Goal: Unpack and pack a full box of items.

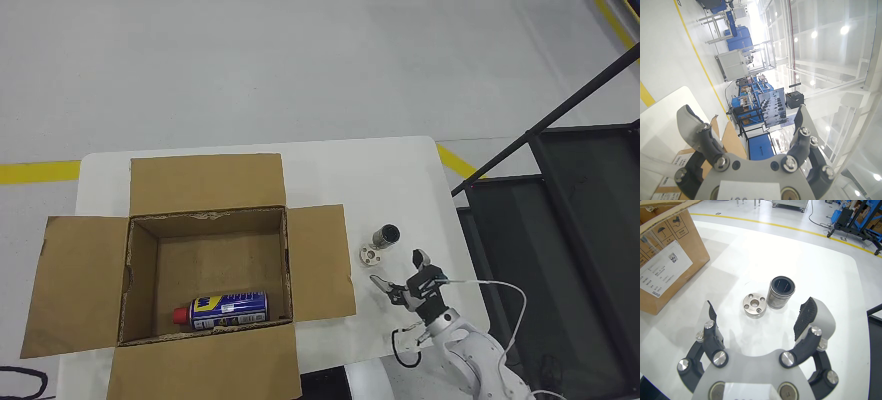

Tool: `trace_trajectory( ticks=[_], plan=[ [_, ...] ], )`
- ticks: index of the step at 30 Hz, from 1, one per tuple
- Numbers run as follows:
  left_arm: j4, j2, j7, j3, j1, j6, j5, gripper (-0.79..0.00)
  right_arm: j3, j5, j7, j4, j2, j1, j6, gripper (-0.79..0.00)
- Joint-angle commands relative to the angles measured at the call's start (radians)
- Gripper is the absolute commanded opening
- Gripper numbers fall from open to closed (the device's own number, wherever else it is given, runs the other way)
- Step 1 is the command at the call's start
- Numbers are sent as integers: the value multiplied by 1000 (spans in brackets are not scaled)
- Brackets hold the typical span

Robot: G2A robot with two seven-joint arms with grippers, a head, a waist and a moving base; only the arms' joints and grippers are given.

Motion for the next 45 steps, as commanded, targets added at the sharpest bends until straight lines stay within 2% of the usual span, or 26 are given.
trace_trajectory(
  ticks=[1, 17, 32, 45],
  plan=[
    [0, 0, 0, 0, 0, 0, 0, 0, -4, 2, 5, -1, 0, 4, 1, 0],
    [0, 0, 0, 0, 0, 0, 0, 0, -58, 22, 76, 21, -2, 78, -15, 0],
    [0, 0, 0, 0, 0, 0, 0, 0, -116, 76, 163, 65, -9, 147, 13, 0],
    [0, 0, 0, 0, 0, 0, 0, 0, -125, 107, 151, 71, -13, 145, 86, 0]
  ],
)
